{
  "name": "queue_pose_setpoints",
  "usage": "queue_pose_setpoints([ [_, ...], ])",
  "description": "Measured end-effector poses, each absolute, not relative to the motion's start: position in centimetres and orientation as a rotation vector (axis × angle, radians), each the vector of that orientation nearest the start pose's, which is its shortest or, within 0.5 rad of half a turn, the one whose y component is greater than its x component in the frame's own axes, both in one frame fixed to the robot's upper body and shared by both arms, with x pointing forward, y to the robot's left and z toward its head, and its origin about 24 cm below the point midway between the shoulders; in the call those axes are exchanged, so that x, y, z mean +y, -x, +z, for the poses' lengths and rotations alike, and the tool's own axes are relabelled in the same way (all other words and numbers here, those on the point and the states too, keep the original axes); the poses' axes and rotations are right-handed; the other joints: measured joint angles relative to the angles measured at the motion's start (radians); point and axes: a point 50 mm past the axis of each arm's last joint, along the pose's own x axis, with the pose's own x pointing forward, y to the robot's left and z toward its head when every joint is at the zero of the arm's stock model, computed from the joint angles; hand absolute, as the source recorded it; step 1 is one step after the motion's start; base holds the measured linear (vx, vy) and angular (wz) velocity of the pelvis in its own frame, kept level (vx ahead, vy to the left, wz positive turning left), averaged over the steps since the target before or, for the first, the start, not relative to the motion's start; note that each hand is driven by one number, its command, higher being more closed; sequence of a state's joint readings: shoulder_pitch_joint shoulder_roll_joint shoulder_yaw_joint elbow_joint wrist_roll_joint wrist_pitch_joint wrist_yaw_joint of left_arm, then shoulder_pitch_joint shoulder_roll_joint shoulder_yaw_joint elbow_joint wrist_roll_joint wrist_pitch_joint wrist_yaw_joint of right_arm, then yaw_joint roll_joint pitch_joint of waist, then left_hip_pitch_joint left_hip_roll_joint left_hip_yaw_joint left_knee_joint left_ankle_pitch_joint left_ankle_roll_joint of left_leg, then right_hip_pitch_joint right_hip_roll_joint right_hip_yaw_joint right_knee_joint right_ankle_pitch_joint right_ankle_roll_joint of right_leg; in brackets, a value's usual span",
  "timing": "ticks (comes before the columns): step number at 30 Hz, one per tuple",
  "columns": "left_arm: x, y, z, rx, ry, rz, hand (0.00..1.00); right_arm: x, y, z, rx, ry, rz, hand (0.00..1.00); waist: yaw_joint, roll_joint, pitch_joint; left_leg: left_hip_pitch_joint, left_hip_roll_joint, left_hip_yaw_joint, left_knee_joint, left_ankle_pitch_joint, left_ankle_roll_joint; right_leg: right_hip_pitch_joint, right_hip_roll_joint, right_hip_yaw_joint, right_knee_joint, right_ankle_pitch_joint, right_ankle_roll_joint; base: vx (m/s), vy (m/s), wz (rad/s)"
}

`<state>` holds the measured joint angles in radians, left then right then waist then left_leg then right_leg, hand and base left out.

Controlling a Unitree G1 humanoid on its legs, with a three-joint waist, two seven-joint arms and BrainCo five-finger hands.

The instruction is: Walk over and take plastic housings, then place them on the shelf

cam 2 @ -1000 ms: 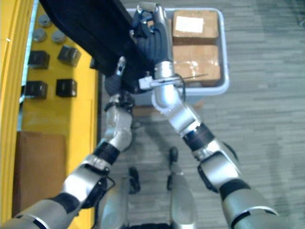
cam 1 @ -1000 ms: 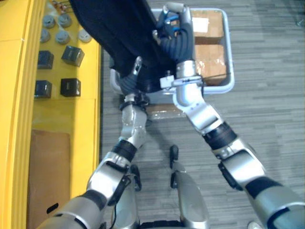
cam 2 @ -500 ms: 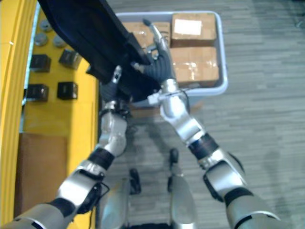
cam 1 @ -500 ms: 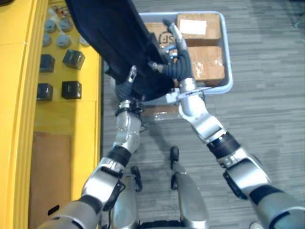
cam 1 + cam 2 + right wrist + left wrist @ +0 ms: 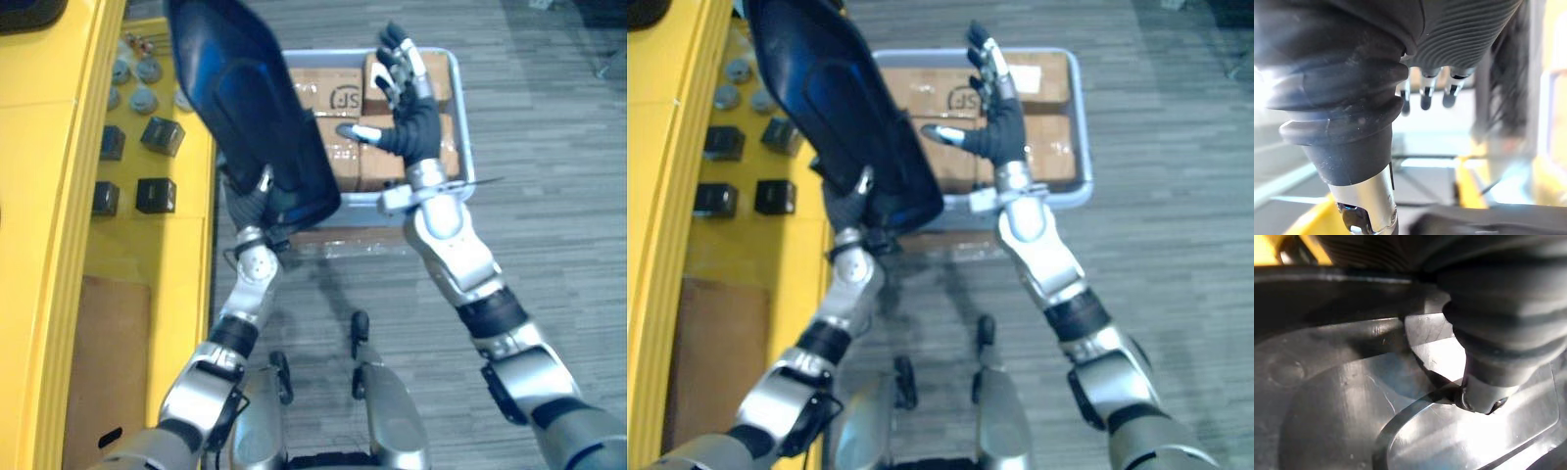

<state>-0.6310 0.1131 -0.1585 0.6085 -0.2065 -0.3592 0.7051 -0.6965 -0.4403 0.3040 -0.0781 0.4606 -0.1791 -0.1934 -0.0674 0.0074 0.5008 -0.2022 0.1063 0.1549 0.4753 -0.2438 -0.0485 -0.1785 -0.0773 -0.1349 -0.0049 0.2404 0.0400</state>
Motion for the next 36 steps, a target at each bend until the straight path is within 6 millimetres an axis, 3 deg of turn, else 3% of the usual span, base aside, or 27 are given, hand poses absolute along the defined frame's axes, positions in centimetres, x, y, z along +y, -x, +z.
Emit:
queue_pose_setpoints([
  [4, 15.1, -34.5, 10.0, -0.284, 0.068, 0.55, 1.0, -13.0, -29.0, 24.3, -0.788, -0.083, 0.343, 0.0, 0.002, 0.002, -0.006, 0.041, 0.0, 0.001, -0.019, -0.002, -0.003, 0.04, 0.0, -0.001, -0.017, -0.008, 0.002, -0.02, 0.061, 0.0],
  [7, 15.9, -33.8, 8.6, -0.24, 0.043, 0.591, 1.0, -14.4, -28.2, 22.1, -0.747, -0.152, 0.318, 0.0, 0.002, 0.0, -0.048, 0.047, 0.004, 0.015, -0.028, -0.006, -0.007, 0.042, 0.005, 0.006, -0.031, -0.008, 0.002, -0.01, 0.049, -0.1],
  [9, 16.2, -33.6, 7.9, -0.216, 0.037, 0.607, 1.0, -15.5, -27.5, 20.9, -0.731, -0.196, 0.26, 0.0, 0.002, -0.001, -0.074, 0.059, 0.006, 0.019, -0.037, -0.008, -0.009, 0.05, 0.009, 0.011, -0.038, -0.008, 0.002, 0.02, 0.039, -0.09],
  [12, 17.2, -32.9, 7.2, -0.225, 0.086, 0.635, 1.0, -19.0, -26.6, 18.6, -0.68, -0.243, 0.035, 0.0, -0.003, -0.004, -0.111, 0.1, 0.008, 0.037, -0.062, -0.011, -0.012, 0.075, 0.012, 0.025, -0.046, -0.009, 0.002, 0.02, 0.056, -0.14],
  [15, 18.2, -31.5, 6.8, -0.273, 0.144, 0.642, 1.0, -22.4, -25.5, 15.8, -0.603, -0.259, -0.159, 0.0, -0.005, -0.005, -0.144, 0.116, 0.007, 0.051, -0.077, -0.014, -0.011, 0.079, 0.01, 0.039, -0.055, -0.013, 0.007, 0.0, 0.057, -0.14],
  [17, 18.6, -29.4, 6.9, -0.338, 0.177, 0.616, 1.0, -24.6, -24.0, 11.7, -0.465, -0.282, -0.291, 0.0, -0.006, -0.006, -0.174, 0.123, 0.007, 0.057, -0.09, -0.017, -0.013, 0.083, 0.01, 0.045, -0.059, -0.021, 0.008, 0.01, 0.048, -0.08],
  [19, 18.5, -27.7, 7.2, -0.389, 0.214, 0.595, 1.0, -25.4, -22.7, 8.8, -0.366, -0.324, -0.378, 0.0, -0.005, -0.002, -0.184, 0.143, 0.007, 0.061, -0.104, -0.017, -0.013, 0.104, 0.009, 0.045, -0.073, -0.023, 0.011, 0.01, 0.038, -0.04],
  [22, 18.4, -24.9, 6.9, -0.408, 0.255, 0.568, 1.0, -25.9, -20.6, 5.0, -0.252, -0.407, -0.489, 0.0, -0.001, 0.013, -0.228, 0.162, 0.003, 0.064, -0.129, -0.017, -0.012, 0.112, 0.006, 0.042, -0.075, -0.035, 0.022, 0.02, 0.039, 0.02],
  [26, 18.9, -23.5, 6.9, -0.416, 0.24, 0.518, 1.0, -26.1, -19.5, 2.7, -0.181, -0.438, -0.532, 0.0, 0.003, 0.029, -0.258, 0.207, -0.004, 0.047, -0.156, -0.014, -0.013, 0.158, 0.0, 0.021, -0.074, -0.046, 0.021, 0.02, 0.036, 0.14],
  [30, 20.3, -22.8, 7.9, -0.458, 0.228, 0.527, 1.0, -25.8, -19.7, 2.9, -0.192, -0.385, -0.466, 0.0, 0.019, 0.036, -0.274, 0.222, -0.015, 0.024, -0.165, -0.01, -0.008, 0.181, -0.011, -0.005, -0.074, -0.051, 0.025, -0.02, 0.021, 0.17],
  [36, 24.3, -19.5, 9.8, -0.533, 0.149, 0.666, 1.0, -23.2, -22.3, 4.3, -0.233, -0.376, -0.278, 0.0, 0.08, 0.03, -0.286, 0.211, -0.048, -0.061, -0.196, 0.019, -0.002, 0.206, -0.041, -0.095, -0.075, -0.069, 0.03, -0.04, 0.001, 0.44],
])
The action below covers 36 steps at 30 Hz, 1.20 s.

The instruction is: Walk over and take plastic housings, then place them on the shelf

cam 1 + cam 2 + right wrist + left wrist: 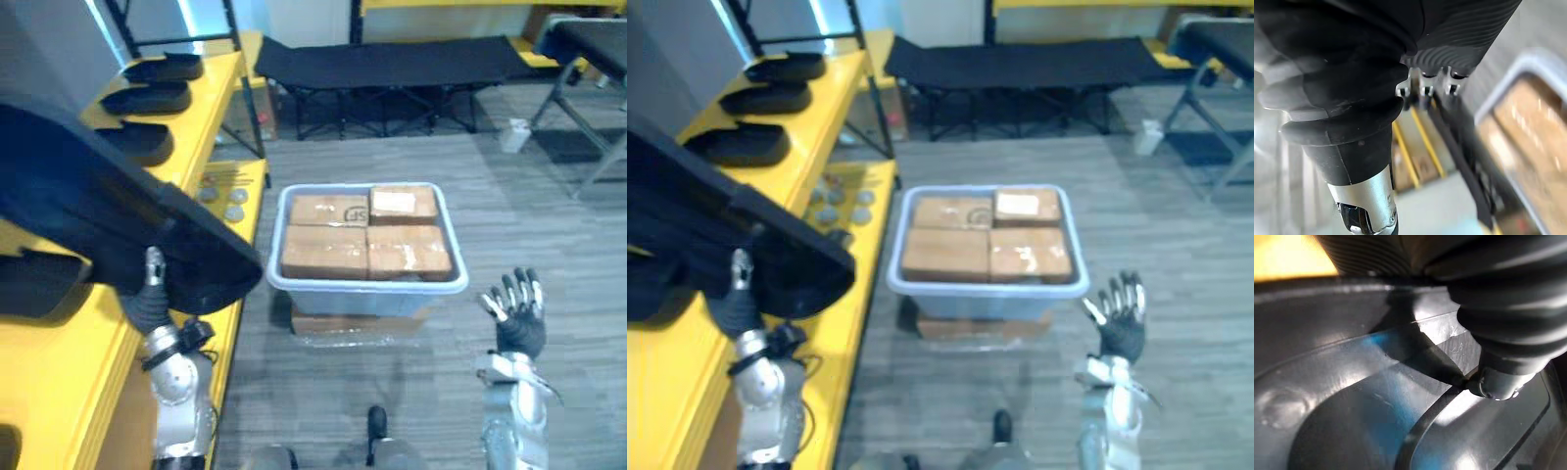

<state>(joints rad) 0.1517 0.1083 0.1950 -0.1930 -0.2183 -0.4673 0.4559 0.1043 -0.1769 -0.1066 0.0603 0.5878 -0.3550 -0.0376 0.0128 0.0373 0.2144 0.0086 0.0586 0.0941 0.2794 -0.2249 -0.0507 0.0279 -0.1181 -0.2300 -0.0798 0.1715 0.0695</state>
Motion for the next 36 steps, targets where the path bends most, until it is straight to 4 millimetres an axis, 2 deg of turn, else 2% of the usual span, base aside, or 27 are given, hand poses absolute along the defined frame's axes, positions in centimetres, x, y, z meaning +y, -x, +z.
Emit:
queue_pose_setpoints([
  [2, 26.0, -17.4, 10.3, -0.539, 0.084, 0.754, 1.0, -20.9, -24.1, 5.5, -0.248, -0.371, -0.154, 0.0, 0.049, 0.0, -0.002, -0.027, -0.009, -0.046, 0.006, 0.007, 0.001, 0.003, -0.007, -0.047, 0.0, -0.01, -0.003, -0.03, -0.022, 0.6],
  [3, 26.4, -16.9, 10.3, -0.537, 0.06, 0.777, 1.0, -20.3, -24.5, 5.7, -0.253, -0.368, -0.13, 0.0, 0.062, 0.0, -0.002, -0.035, -0.011, -0.059, 0.008, 0.008, 0.001, 0.004, -0.007, -0.058, 0.0, -0.012, -0.001, -0.03, -0.036, 0.59],
  [5, 27.9, -14.7, 9.9, -0.502, -0.008, 0.866, 1.0, -18.0, -26.2, 6.4, -0.255, -0.373, -0.051, 0.0, 0.117, -0.003, -0.001, -0.059, -0.021, -0.107, 0.018, 0.015, 0.001, 0.006, -0.01, -0.108, 0.0, -0.014, 0.002, -0.01, -0.029, 0.62],
  [6, 28.2, -14.3, 9.7, -0.492, -0.019, 0.89, 1.0, -17.5, -26.6, 6.5, -0.253, -0.372, -0.033, 0.0, 0.131, -0.003, 0.0, -0.069, -0.024, -0.118, 0.026, 0.015, 0.001, 0.008, -0.011, -0.122, 0.001, -0.014, 0.002, 0.0, 0.02, 0.6],
  [8, 29.2, -12.5, 9.1, -0.46, -0.025, 0.994, 1.0, -15.7, -28.2, 7.4, -0.257, -0.36, 0.038, 0.0, 0.179, -0.004, 0.017, -0.096, -0.034, -0.17, 0.049, 0.016, 0.0, 0.01, -0.02, -0.166, 0.021, -0.03, 0.005, -0.01, 0.045, 0.61],
  [11, 29.9, -10.8, 8.5, -0.439, -0.032, 1.077, 1.0, -13.4, -29.2, 8.4, -0.274, -0.371, 0.099, 0.0, 0.222, -0.013, 0.049, -0.096, -0.053, -0.229, 0.049, 0.023, 0.002, 0.022, -0.041, -0.231, 0.079, -0.076, 0.011, -0.01, 0.044, 0.65],
  [14, 30.3, -9.5, 8.3, -0.429, -0.052, 1.129, 1.0, -11.3, -29.5, 8.5, -0.262, -0.351, 0.156, 0.0, 0.251, -0.029, 0.06, -0.094, -0.066, -0.276, 0.041, 0.024, 0.003, 0.036, -0.06, -0.269, 0.105, -0.106, 0.015, 0.04, 0.028, 0.51],
  [16, 30.4, -9.0, 8.3, -0.425, -0.063, 1.145, 1.0, -10.6, -29.5, 8.3, -0.248, -0.334, 0.176, 0.0, 0.261, -0.035, 0.063, -0.092, -0.074, -0.283, 0.038, 0.025, 0.006, 0.044, -0.07, -0.292, 0.113, -0.12, 0.023, 0.05, 0.04, 0.32],
  [17, 30.6, -8.3, 8.3, -0.418, -0.077, 1.161, 1.0, -10.1, -29.4, 8.2, -0.243, -0.32, 0.196, 0.0, 0.277, -0.037, 0.063, -0.086, -0.079, -0.287, 0.033, 0.026, 0.008, 0.045, -0.075, -0.293, 0.128, -0.128, 0.025, 0.06, 0.029, 0.14],
  [19, 30.7, -7.5, 8.2, -0.418, -0.094, 1.182, 1.0, -9.8, -29.4, 8.2, -0.243, -0.32, 0.211, 0.0, 0.281, -0.04, 0.061, -0.078, -0.085, -0.296, 0.027, 0.026, 0.008, 0.047, -0.08, -0.295, 0.137, -0.14, 0.027, 0.06, 0.016, 0.09],
  [22, 30.7, -7.4, 8.4, -0.428, -0.105, 1.18, 1.0, -10.1, -29.5, 7.9, -0.229, -0.311, 0.205, 0.0, 0.279, -0.043, 0.06, -0.077, -0.085, -0.308, 0.033, 0.026, 0.008, 0.054, -0.086, -0.316, 0.143, -0.15, 0.026, 0.05, 0.018, 0.14],
  [25, 30.6, -7.6, 8.5, -0.434, -0.109, 1.139, 1.0, -10.4, -29.5, 7.1, -0.187, -0.301, 0.203, 0.0, 0.273, -0.041, 0.066, -0.081, -0.086, -0.319, 0.065, 0.025, 0.007, 0.082, -0.077, -0.342, 0.153, -0.172, 0.031, 0.03, -0.027, 0.27],
  [28, 30.3, -8.6, 9.0, -0.469, -0.106, 1.047, 1.0, -11.5, -29.4, 6.9, -0.186, -0.292, 0.167, 0.0, 0.257, -0.039, 0.091, -0.136, -0.077, -0.284, 0.126, 0.025, 0.008, 0.112, -0.079, -0.429, 0.184, -0.215, 0.033, -0.04, -0.021, 0.79],
  [29, 30.2, -9.0, 9.1, -0.488, -0.08, 1.015, 1.0, -12.3, -29.3, 6.7, -0.183, -0.287, 0.131, 0.0, 0.254, -0.036, 0.103, -0.141, -0.066, -0.261, 0.11, 0.017, 0.02, 0.108, -0.084, -0.457, 0.214, -0.239, 0.034, -0.07, 0.016, 0.97],
  [32, 29.9, -9.3, 8.9, -0.489, -0.029, 0.985, 1.0, -13.1, -29.2, 6.5, -0.178, -0.287, 0.092, 0.0, 0.267, -0.039, 0.143, -0.157, -0.073, -0.275, 0.11, 0.022, 0.019, 0.073, -0.124, -0.475, 0.33, -0.295, 0.034, -0.05, 0.038, 0.38],
  [36, 29.6, -9.7, 8.9, -0.496, -0.011, 0.964, 1.0, -13.3, -29.3, 6.8, -0.211, -0.271, 0.095, 0.0, 0.26, -0.043, 0.165, -0.185, -0.086, -0.276, 0.116, 0.035, 0.019, 0.034, -0.148, -0.48, 0.392, -0.317, 0.028, -0.01, 0.005, 0.11],
])
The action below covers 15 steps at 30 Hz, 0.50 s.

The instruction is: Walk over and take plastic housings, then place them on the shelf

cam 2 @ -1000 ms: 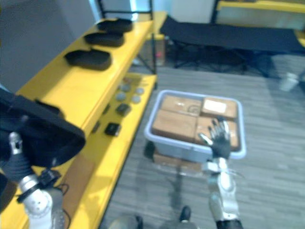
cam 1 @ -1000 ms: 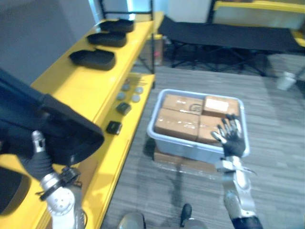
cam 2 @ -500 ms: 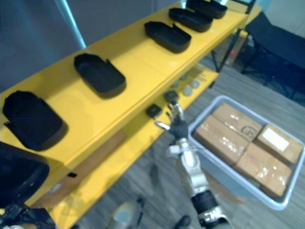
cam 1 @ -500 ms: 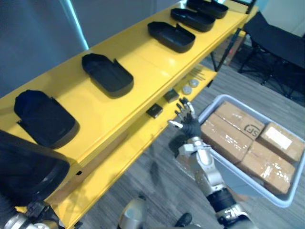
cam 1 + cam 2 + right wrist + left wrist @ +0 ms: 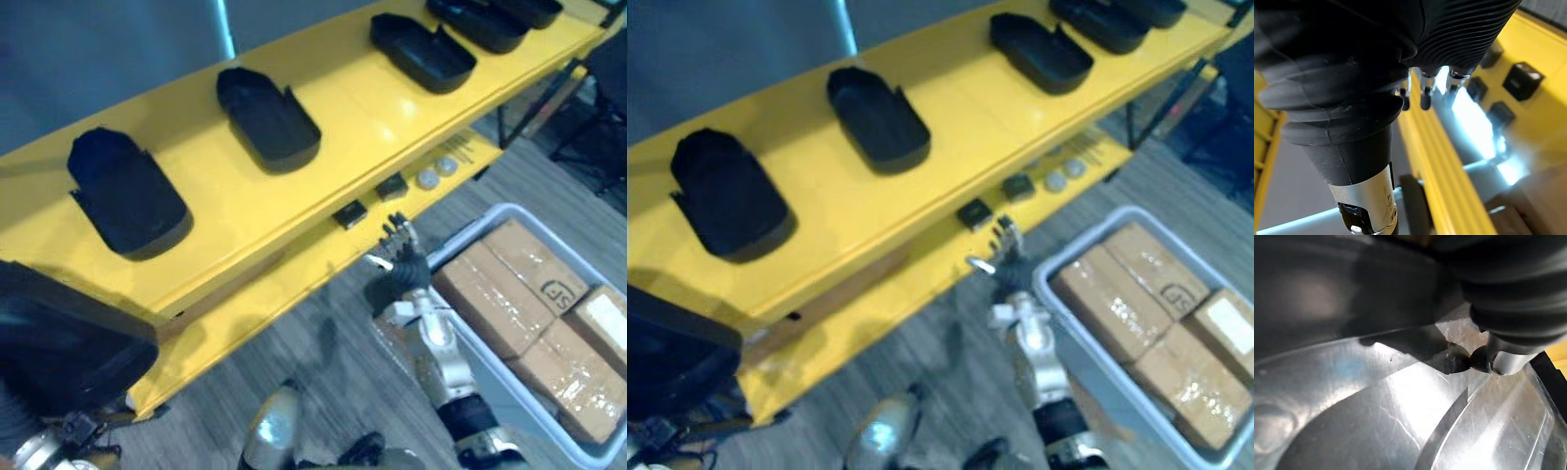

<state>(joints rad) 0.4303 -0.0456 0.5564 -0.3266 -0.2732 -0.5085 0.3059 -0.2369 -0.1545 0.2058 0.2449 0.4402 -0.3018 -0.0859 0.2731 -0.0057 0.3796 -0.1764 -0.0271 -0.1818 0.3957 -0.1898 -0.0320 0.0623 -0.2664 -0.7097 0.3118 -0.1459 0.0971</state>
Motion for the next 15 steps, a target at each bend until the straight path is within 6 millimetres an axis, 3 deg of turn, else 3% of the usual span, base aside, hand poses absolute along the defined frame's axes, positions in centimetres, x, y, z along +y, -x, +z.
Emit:
queue_pose_setpoints([
  [5, 29.1, -10.6, 9.4, -0.539, 0.008, 0.923, 1.0, -13.4, -29.5, 7.9, -0.283, -0.231, 0.101, 0.0, -0.012, 0.001, 0.009, -0.016, 0.001, 0.013, 0.0, 0.007, -0.002, -0.031, -0.01, 0.008, 0.013, -0.001, -0.001, -0.01, 0.008, -0.03],
  [15, 28.1, -12.1, 12.5, -0.717, 0.016, 0.82, 1.0, -13.3, -30.0, 9.3, -0.35, -0.184, 0.144, 0.0, -0.015, -0.001, 0.009, 0.001, -0.004, 0.039, -0.013, 0.003, 0.001, -0.021, -0.028, 0.025, 0.006, -0.005, 0.007, -0.04, 0.021, -0.04],
])
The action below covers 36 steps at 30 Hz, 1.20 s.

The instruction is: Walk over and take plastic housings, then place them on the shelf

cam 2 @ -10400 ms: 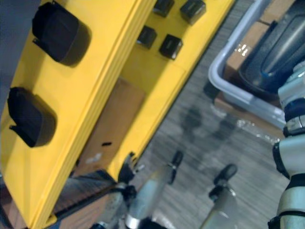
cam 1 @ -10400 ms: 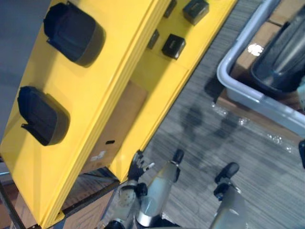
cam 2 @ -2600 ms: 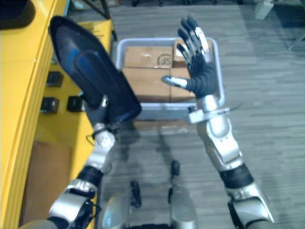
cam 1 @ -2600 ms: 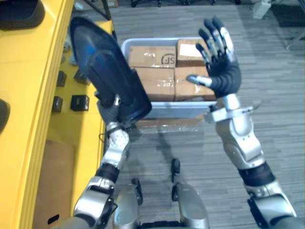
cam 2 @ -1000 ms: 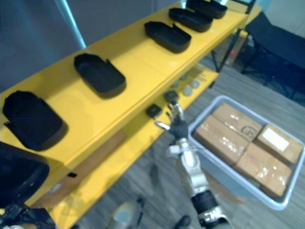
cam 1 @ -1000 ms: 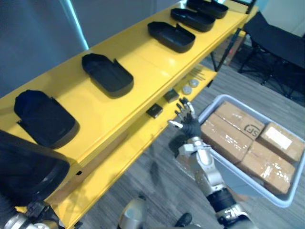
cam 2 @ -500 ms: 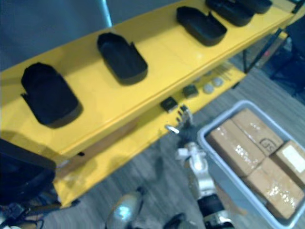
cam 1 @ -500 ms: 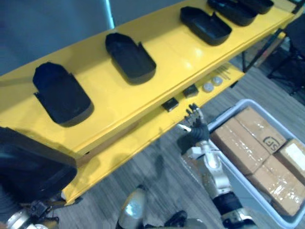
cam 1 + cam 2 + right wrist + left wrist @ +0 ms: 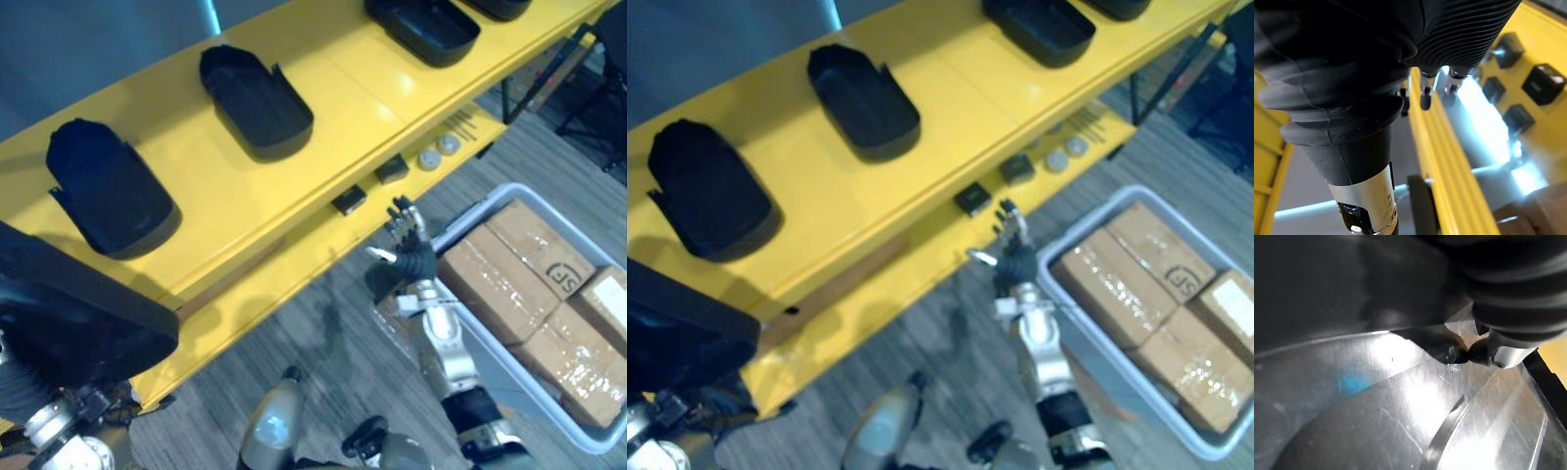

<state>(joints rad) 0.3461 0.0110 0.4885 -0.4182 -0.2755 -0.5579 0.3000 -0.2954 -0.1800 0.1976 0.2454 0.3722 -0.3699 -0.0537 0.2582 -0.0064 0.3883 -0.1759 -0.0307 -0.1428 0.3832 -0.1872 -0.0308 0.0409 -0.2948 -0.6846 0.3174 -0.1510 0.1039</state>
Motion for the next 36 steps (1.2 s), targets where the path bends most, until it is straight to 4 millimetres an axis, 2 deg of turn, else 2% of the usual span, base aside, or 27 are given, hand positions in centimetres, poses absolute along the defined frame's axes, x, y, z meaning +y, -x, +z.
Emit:
queue_pose_setpoints([
  [3, 28.0, -12.7, 13.8, -0.783, -0.022, 0.777, 1.0, -13.3, -30.4, 10.3, -0.394, -0.163, 0.191, 0.0, -0.002, -0.006, -0.004, 0.001, -0.007, 0.021, 0.027, -0.024, 0.017, 0.003, -0.02, 0.005, 0.032, 0.006, 0.019, 0.01, 0.055, 0.01],
  [4, 27.7, -13.2, 14.2, -0.798, -0.058, 0.76, 1.0, -13.5, -30.4, 10.3, -0.402, -0.154, 0.202, 0.0, -0.017, -0.006, -0.004, 0.007, -0.019, 0.014, 0.05, -0.038, 0.023, 0.0, -0.045, 0.014, 0.106, 0.005, 0.021, 0.08, 0.147, 0.35],
  [5, 27.2, -13.8, 14.6, -0.807, -0.102, 0.73, 1.0, -13.7, -30.4, 10.3, -0.403, -0.152, 0.201, 0.0, -0.033, -0.007, -0.004, 0.028, -0.032, 0.013, 0.062, -0.041, 0.028, -0.014, -0.081, 0.064, 0.206, 0.013, 0.006, 0.1, 0.167, 0.45],
  [6, 27.0, -14.1, 14.8, -0.812, -0.126, 0.709, 1.0, -13.9, -30.4, 10.4, -0.406, -0.149, 0.201, 0.0, -0.045, -0.009, -0.005, 0.047, -0.036, 0.013, 0.062, -0.042, 0.029, -0.022, -0.09, 0.103, 0.249, 0.025, -0.012, 0.12, 0.153, 0.48],
  [7, 26.6, -14.6, 15.3, -0.828, -0.178, 0.658, 1.0, -14.4, -30.5, 10.5, -0.417, -0.142, 0.194, 0.0, -0.058, -0.011, -0.011, 0.081, -0.037, -0.013, 0.046, -0.041, 0.036, -0.048, -0.092, 0.189, 0.322, 0.071, -0.046, 0.11, 0.038, 0.52],
  [8, 26.2, -15.0, 16.0, -0.85, -0.227, 0.613, 1.0, -15.2, -30.4, 10.6, -0.429, -0.13, 0.174, 0.0, -0.073, -0.013, -0.035, 0.088, -0.03, -0.052, 0.024, -0.037, 0.045, -0.09, -0.066, 0.265, 0.357, 0.043, -0.06, 0.09, 0.001, 0.62],
  [9, 26.1, -15.4, 16.3, -0.86, -0.234, 0.592, 1.0, -15.7, -30.2, 10.7, -0.435, -0.122, 0.165, 0.0, -0.082, -0.014, -0.048, 0.084, -0.027, -0.077, 0.015, -0.032, 0.049, -0.1, -0.046, 0.297, 0.346, 0.022, -0.058, 0.08, -0.046, 0.78],
  [11, 25.7, -16.6, 17.4, -0.903, -0.214, 0.568, 1.0, -18.0, -29.6, 11.2, -0.471, -0.076, 0.12, 0.0, -0.095, -0.016, -0.074, 0.082, -0.021, -0.147, -0.034, -0.022, 0.051, -0.142, 0.026, 0.401, 0.238, -0.01, -0.065, 0.07, -0.09, 0.8],
  [13, 25.5, -17.8, 17.7, -0.913, -0.15, 0.59, 1.0, -19.9, -28.5, 12.4, -0.526, -0.038, 0.081, 0.0, -0.117, -0.014, -0.093, 0.064, -0.004, -0.216, -0.053, -0.016, 0.041, -0.184, 0.091, 0.507, 0.098, -0.006, -0.062, 0.08, -0.204, 0.95],
  [15, 25.5, -18.7, 17.6, -0.892, -0.119, 0.598, 1.0, -20.8, -27.6, 13.2, -0.568, -0.017, 0.059, 0.0, -0.141, -0.019, -0.096, 0.055, 0.01, -0.275, -0.062, -0.01, 0.007, -0.19, 0.131, 0.59, -0.02, 0.015, -0.047, 0.09, -0.294, 0.95],
  [16, 25.3, -19.0, 17.6, -0.884, -0.11, 0.593, 1.0, -21.0, -27.4, 13.8, -0.592, -0.013, 0.052, 0.0, -0.154, -0.037, -0.107, 0.033, 0.009, -0.305, -0.056, -0.012, -0.018, -0.196, 0.151, 0.634, -0.073, 0.047, -0.053, 0.07, -0.335, 1.1],
  [17, 24.8, -19.5, 17.8, -0.88, -0.098, 0.566, 1.0, -21.3, -27.1, 14.4, -0.621, -0.012, 0.04, 0.0, -0.165, -0.061, -0.119, -0.002, -0.002, -0.326, -0.041, -0.022, -0.044, -0.196, 0.159, 0.679, -0.108, 0.122, -0.054, 0.13, -0.464, 1.11],
  [18, 24.2, -19.9, 17.6, -0.868, -0.085, 0.534, 1.0, -21.6, -27.2, 14.8, -0.639, -0.012, 0.025, 0.0, -0.146, -0.076, -0.129, -0.02, 0.008, -0.316, -0.02, -0.044, -0.081, -0.192, 0.157, 0.676, -0.119, 0.114, 0.043, 0.12, -0.46, 0.82],
  [19, 24.0, -19.9, 17.3, -0.854, -0.071, 0.526, 1.0, -21.6, -27.3, 15.0, -0.646, -0.016, 0.018, 0.0, -0.142, -0.051, -0.122, -0.027, 0.034, -0.296, -0.014, -0.042, -0.093, -0.186, 0.178, 0.659, -0.12, 0.118, 0.034, 0.11, -0.37, 0.48],
  [21, 23.7, -20.0, 16.7, -0.82, -0.065, 0.496, 1.0, -21.7, -27.3, 14.8, -0.631, -0.023, 0.002, 0.0, -0.153, -0.022, -0.122, -0.026, 0.088, -0.217, -0.035, -0.021, -0.113, -0.166, 0.206, 0.625, -0.118, 0.107, 0.015, 0.05, -0.22, 0.37],
  [23, 23.8, -19.6, 15.9, -0.789, -0.041, 0.498, 1.0, -21.9, -27.0, 14.4, -0.604, -0.036, -0.013, 0.0, -0.154, -0.009, -0.121, 0.047, 0.13, -0.161, -0.129, 0.017, -0.124, -0.134, 0.227, 0.625, -0.118, 0.096, -0.003, 0.07, -0.237, 0.04],
  [27, 23.7, -19.4, 15.9, -0.816, -0.019, 0.519, 1.0, -22.4, -25.8, 14.5, -0.633, -0.084, -0.043, 0.0, -0.172, -0.002, -0.124, 0.06, 0.139, -0.104, -0.171, 0.035, -0.117, -0.145, 0.225, 0.637, -0.132, 0.094, -0.012, 0.0, -0.063, -0.18],
  [31, 23.8, -19.7, 15.8, -0.824, -0.036, 0.602, 1.0, -20.3, -25.8, 14.2, -0.669, -0.155, 0.038, 0.0, -0.191, 0.003, -0.128, 0.078, 0.121, -0.086, -0.21, 0.063, -0.101, -0.143, 0.208, 0.641, -0.145, 0.102, -0.005, -0.02, 0.027, -0.04],
  [34, 23.7, -19.9, 15.5, -0.782, -0.121, 0.628, 1.0, -16.7, -26.6, 14.8, -0.684, -0.209, 0.182, 0.0, -0.186, 0.021, -0.14, 0.099, 0.109, -0.099, -0.221, 0.076, -0.099, -0.107, 0.193, 0.612, -0.156, 0.104, -0.001, 0.03, 0.021, 0.25],
  [36, 23.9, -20.0, 14.6, -0.717, -0.187, 0.653, 1.0, -13.2, -27.2, 15.9, -0.71, -0.257, 0.317, 0.0, -0.174, 0.044, -0.159, 0.113, 0.098, -0.133, -0.224, 0.081, -0.099, -0.07, 0.181, 0.57, -0.157, 0.091, 0.0, 0.03, 0.016, 0.5],
])
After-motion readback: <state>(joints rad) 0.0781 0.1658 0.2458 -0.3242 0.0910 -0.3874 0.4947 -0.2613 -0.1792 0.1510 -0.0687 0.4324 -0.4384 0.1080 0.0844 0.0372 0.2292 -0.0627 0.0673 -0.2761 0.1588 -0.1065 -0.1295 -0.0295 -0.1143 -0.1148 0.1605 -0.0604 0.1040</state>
